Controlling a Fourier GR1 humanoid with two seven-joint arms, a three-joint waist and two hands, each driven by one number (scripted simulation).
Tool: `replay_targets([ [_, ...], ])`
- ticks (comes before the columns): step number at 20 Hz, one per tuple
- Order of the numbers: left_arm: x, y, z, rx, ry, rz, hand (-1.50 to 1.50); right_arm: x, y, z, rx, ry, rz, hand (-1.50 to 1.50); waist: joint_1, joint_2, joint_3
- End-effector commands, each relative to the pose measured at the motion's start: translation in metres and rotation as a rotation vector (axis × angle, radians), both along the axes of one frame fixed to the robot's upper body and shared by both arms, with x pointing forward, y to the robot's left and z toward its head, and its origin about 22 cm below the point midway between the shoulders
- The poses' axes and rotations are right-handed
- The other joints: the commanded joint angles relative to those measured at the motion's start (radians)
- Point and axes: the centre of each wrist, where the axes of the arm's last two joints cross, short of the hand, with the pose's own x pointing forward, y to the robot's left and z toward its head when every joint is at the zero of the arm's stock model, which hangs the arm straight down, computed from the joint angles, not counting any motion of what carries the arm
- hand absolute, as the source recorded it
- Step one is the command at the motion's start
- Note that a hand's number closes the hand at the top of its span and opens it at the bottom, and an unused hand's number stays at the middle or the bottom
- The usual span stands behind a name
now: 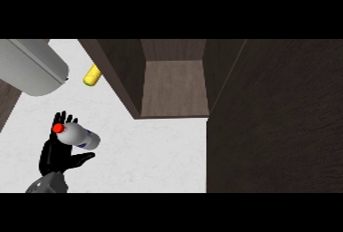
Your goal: Pick up the bottled water, place it into the cabinet and close the cabinet
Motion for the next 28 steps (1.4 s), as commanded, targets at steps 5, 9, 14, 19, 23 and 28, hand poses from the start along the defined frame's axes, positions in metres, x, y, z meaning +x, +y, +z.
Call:
replay_targets([
  [5, 0.013, -0.017, -0.008, -0.113, -0.074, -0.022, -1.5, 0.002, 0.0, 0.033, 0.009, -0.088, 0.022, -1.5, 0.0, 0.003, 0.0],
  [9, 0.028, -0.021, 0.001, -0.136, -0.074, -0.027, 1.5, -0.009, 0.006, 0.028, 0.011, -0.057, 0.022, -1.5, -0.003, -0.004, 0.001],
  [14, 0.029, -0.025, -0.001, -0.152, -0.112, -0.005, 1.5, -0.001, 0.009, 0.035, -0.012, -0.074, 0.026, -1.5, 0.003, 0.0, 0.0],
  [19, 0.035, -0.022, 0.009, -0.092, -0.189, 0.017, 1.5, -0.007, 0.003, 0.034, -0.005, -0.089, 0.006, -1.5, 0.007, -0.007, 0.002],
  [23, 0.031, -0.072, -0.006, -0.089, -0.211, -0.012, 1.5, -0.004, 0.005, 0.036, 0.003, -0.071, 0.027, -1.5, 0.012, -0.004, 0.002],
  [28, 0.026, -0.107, -0.009, -0.092, -0.224, -0.05, 1.5, -0.002, 0.001, 0.03, 0.004, -0.084, 0.019, -1.5, 0.019, -0.01, 0.003],
])
